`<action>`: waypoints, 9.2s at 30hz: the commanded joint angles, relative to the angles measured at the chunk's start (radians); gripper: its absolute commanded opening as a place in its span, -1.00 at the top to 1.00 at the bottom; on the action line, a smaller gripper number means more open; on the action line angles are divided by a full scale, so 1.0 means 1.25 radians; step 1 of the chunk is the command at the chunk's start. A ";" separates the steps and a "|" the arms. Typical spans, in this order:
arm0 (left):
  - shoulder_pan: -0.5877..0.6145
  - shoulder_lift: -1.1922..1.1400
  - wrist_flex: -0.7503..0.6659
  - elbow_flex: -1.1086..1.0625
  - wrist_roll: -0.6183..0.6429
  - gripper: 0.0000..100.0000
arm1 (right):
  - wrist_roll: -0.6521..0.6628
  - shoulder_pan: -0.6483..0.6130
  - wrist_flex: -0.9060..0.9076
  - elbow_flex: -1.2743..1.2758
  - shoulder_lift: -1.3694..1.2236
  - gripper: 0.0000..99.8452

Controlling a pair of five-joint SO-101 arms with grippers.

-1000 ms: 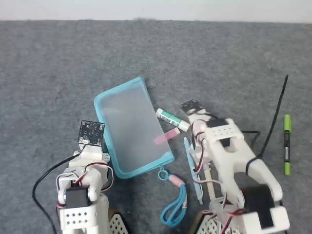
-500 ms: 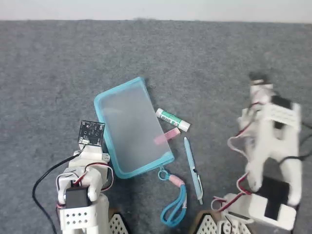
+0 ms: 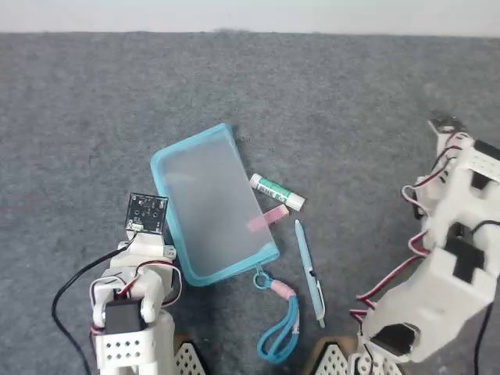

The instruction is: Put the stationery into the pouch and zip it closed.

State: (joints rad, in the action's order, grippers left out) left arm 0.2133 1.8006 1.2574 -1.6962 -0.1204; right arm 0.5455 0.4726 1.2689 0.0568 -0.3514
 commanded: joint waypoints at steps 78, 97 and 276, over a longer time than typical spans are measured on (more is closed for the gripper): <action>0.004 0.017 0.004 0.008 -0.007 0.98 | -0.270 -0.753 -0.190 0.700 0.457 0.74; 0.005 0.017 0.004 0.008 -0.007 0.98 | -0.097 -0.361 -0.015 0.446 0.463 0.98; 0.236 0.016 -0.156 0.008 -0.227 0.98 | -0.269 -0.810 -0.003 0.027 0.190 0.70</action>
State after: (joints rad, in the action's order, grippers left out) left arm 0.5155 1.8006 1.0656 -1.6962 -0.3951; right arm 0.2248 -0.5263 1.2873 0.1688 -0.1013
